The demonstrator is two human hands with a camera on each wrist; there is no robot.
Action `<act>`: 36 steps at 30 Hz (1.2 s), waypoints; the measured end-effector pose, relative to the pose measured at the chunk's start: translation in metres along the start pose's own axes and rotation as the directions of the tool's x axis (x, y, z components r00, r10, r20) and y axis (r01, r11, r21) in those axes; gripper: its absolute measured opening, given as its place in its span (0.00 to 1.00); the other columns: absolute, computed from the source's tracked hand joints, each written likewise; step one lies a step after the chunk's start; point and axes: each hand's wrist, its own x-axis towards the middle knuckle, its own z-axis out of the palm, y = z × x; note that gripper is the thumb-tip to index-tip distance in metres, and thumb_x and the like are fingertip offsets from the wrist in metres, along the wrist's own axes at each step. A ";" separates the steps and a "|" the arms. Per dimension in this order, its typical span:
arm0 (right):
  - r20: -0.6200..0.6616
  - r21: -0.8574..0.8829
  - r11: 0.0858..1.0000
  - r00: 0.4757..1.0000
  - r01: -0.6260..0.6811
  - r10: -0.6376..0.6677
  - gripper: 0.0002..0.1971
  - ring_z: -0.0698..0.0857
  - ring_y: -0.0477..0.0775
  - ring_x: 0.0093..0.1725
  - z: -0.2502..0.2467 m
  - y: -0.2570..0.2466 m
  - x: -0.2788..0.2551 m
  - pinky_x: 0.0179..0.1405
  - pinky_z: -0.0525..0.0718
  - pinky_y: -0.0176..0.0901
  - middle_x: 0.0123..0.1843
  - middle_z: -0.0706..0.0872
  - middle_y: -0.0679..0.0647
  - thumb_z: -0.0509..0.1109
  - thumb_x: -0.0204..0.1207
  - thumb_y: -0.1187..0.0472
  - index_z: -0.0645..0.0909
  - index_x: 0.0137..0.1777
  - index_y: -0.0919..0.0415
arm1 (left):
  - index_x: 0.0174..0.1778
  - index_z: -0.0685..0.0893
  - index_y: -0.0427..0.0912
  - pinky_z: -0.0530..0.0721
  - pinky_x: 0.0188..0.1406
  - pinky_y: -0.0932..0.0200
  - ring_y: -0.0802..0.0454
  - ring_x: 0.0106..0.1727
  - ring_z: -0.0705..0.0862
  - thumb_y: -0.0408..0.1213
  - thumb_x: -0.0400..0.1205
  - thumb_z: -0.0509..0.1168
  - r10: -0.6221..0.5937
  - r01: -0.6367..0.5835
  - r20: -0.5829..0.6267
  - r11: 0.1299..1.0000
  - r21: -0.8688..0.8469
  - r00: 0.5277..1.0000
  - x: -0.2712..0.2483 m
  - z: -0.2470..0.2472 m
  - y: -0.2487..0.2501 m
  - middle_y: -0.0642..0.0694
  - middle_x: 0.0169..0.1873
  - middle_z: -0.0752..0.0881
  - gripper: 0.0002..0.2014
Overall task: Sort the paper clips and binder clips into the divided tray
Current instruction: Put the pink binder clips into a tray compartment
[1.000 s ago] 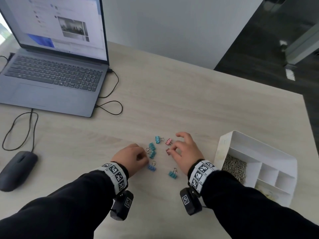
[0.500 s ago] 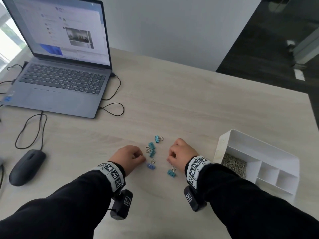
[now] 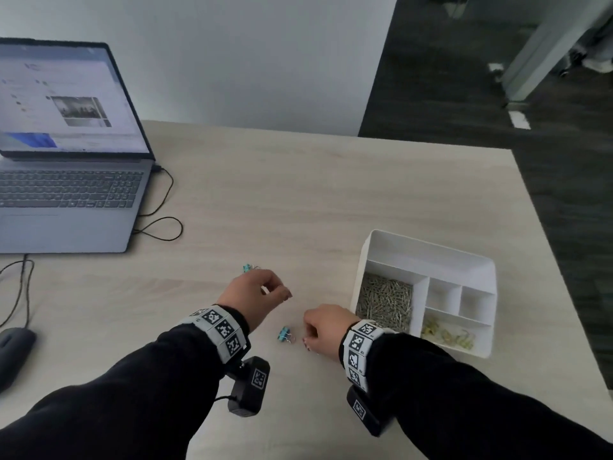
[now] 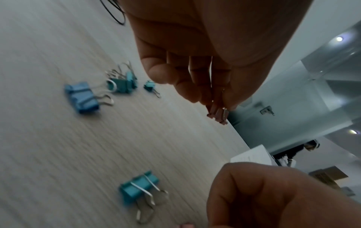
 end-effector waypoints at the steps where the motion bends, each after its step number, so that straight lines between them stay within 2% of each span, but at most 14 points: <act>1: -0.020 0.024 1.000 1.000 0.002 -0.002 0.06 0.83 0.61 0.53 -0.003 0.006 -0.009 0.49 0.77 0.45 0.52 0.86 0.59 0.68 0.76 0.56 0.81 0.48 0.58 | 0.32 0.86 0.52 0.82 0.34 0.58 0.57 0.35 0.83 0.52 0.74 0.72 0.016 -0.016 0.011 1.000 0.012 1.000 0.001 0.006 0.008 0.55 0.35 0.86 0.10; 3: -0.092 0.088 0.996 0.996 0.020 -0.012 0.05 0.83 0.58 0.49 -0.009 0.015 -0.025 0.46 0.76 0.44 0.48 0.86 0.56 0.69 0.76 0.55 0.81 0.45 0.56 | 0.32 0.86 0.53 0.84 0.36 0.57 0.59 0.35 0.84 0.54 0.74 0.72 0.048 -0.048 0.027 0.999 0.021 0.998 0.002 0.015 0.023 0.57 0.35 0.87 0.10; 6: -0.231 0.226 0.974 0.973 0.028 0.025 0.06 0.81 0.51 0.44 -0.023 0.033 -0.056 0.45 0.79 0.44 0.44 0.85 0.50 0.71 0.75 0.53 0.80 0.42 0.54 | 0.32 0.87 0.54 0.79 0.29 0.60 0.60 0.31 0.81 0.53 0.74 0.72 0.099 -0.099 0.041 0.995 0.015 0.994 0.002 0.033 0.056 0.58 0.31 0.87 0.10; 8: -0.308 0.325 0.946 0.946 0.006 0.100 0.07 0.81 0.45 0.41 -0.032 0.050 -0.076 0.44 0.81 0.43 0.41 0.84 0.45 0.73 0.75 0.52 0.81 0.40 0.52 | 0.32 0.87 0.53 0.72 0.28 0.65 0.62 0.30 0.79 0.52 0.74 0.73 0.134 -0.135 0.043 0.991 0.001 0.990 0.003 0.047 0.078 0.58 0.30 0.86 0.09; 11: -0.396 0.503 0.862 0.871 -0.060 0.292 0.08 0.80 0.38 0.34 -0.042 0.088 -0.103 0.36 0.80 0.35 0.35 0.84 0.43 0.76 0.73 0.50 0.81 0.39 0.51 | 0.34 0.88 0.53 0.72 0.34 0.65 0.64 0.33 0.80 0.51 0.75 0.74 0.197 -0.197 0.076 0.980 -0.005 0.977 0.004 0.071 0.106 0.57 0.32 0.86 0.08; 13: -0.411 0.622 0.778 0.808 -0.090 0.422 0.09 0.80 0.39 0.31 -0.046 0.114 -0.119 0.32 0.81 0.34 0.34 0.85 0.45 0.77 0.72 0.49 0.81 0.39 0.51 | 0.35 0.88 0.53 0.75 0.34 0.65 0.63 0.32 0.82 0.51 0.75 0.74 0.195 -0.190 0.111 0.980 -0.057 0.974 0.003 0.088 0.123 0.57 0.30 0.87 0.08; 17: -0.415 0.777 0.625 0.683 -0.078 0.601 0.07 0.83 0.47 0.31 -0.049 0.157 -0.141 0.33 0.87 0.45 0.34 0.86 0.50 0.77 0.73 0.55 0.81 0.39 0.52 | 0.35 0.86 0.53 0.78 0.29 0.65 0.61 0.28 0.81 0.55 0.75 0.74 0.214 -0.205 0.172 0.977 -0.065 0.962 -0.002 0.121 0.155 0.56 0.27 0.85 0.11; 20: -0.368 0.874 0.486 0.635 -0.014 0.679 0.06 0.85 0.51 0.27 -0.047 0.171 -0.147 0.30 0.88 0.49 0.30 0.88 0.53 0.76 0.74 0.60 0.82 0.40 0.57 | 0.38 0.87 0.51 0.87 0.33 0.58 0.57 0.32 0.84 0.52 0.76 0.73 0.202 -0.191 0.204 0.979 -0.071 0.958 -0.004 0.141 0.175 0.53 0.31 0.88 0.09; 23: -0.337 0.913 0.406 0.636 0.040 0.695 0.04 0.86 0.51 0.28 -0.044 0.173 -0.148 0.26 0.86 0.42 0.31 0.88 0.56 0.74 0.76 0.67 0.82 0.42 0.63 | 0.38 0.87 0.53 0.91 0.41 0.51 0.57 0.36 0.88 0.45 0.77 0.71 0.187 -0.174 0.207 0.981 -0.081 0.960 -0.001 0.156 0.185 0.54 0.34 0.90 0.04; 26: -0.328 0.928 0.363 0.643 0.082 0.692 0.02 0.89 0.50 0.33 -0.043 0.173 -0.145 0.29 0.87 0.41 0.38 0.90 0.60 0.72 0.76 0.71 0.82 0.44 0.66 | 0.38 0.86 0.59 0.90 0.42 0.52 0.58 0.40 0.89 0.44 0.78 0.70 0.191 -0.173 0.214 0.980 -0.104 0.958 0.000 0.160 0.188 0.57 0.36 0.90 0.04; 29: -0.353 0.908 0.413 0.652 0.066 0.671 0.03 0.91 0.52 0.38 -0.043 0.171 -0.145 0.31 0.89 0.41 0.41 0.90 0.58 0.70 0.76 0.71 0.82 0.44 0.63 | 0.40 0.86 0.61 0.88 0.40 0.59 0.61 0.38 0.88 0.42 0.78 0.70 0.171 -0.153 0.202 0.983 -0.101 0.964 -0.002 0.155 0.182 0.59 0.35 0.89 0.06; 32: -0.371 0.876 0.481 0.676 0.027 0.637 0.04 0.91 0.53 0.37 -0.047 0.163 -0.143 0.35 0.91 0.49 0.41 0.89 0.55 0.70 0.78 0.68 0.82 0.44 0.59 | 0.40 0.87 0.59 0.84 0.39 0.65 0.62 0.37 0.86 0.42 0.79 0.69 0.168 -0.159 0.153 0.985 -0.070 0.974 -0.005 0.140 0.168 0.61 0.34 0.88 0.05; 34: -0.373 0.845 0.534 0.715 0.000 0.591 0.03 0.88 0.49 0.33 -0.051 0.152 -0.138 0.30 0.89 0.43 0.42 0.88 0.53 0.70 0.79 0.66 0.82 0.45 0.57 | 0.41 0.87 0.58 0.80 0.35 0.70 0.64 0.36 0.84 0.41 0.79 0.69 0.160 -0.154 0.120 0.986 -0.060 0.980 -0.006 0.128 0.155 0.61 0.34 0.87 0.05; 36: -0.397 0.799 0.601 0.756 0.007 0.520 0.04 0.86 0.46 0.31 -0.054 0.135 -0.129 0.30 0.88 0.44 0.37 0.86 0.49 0.70 0.79 0.62 0.82 0.44 0.53 | 0.42 0.88 0.56 0.75 0.31 0.74 0.65 0.34 0.83 0.40 0.79 0.69 0.129 -0.126 0.089 0.991 -0.043 0.988 -0.008 0.112 0.137 0.60 0.34 0.87 0.05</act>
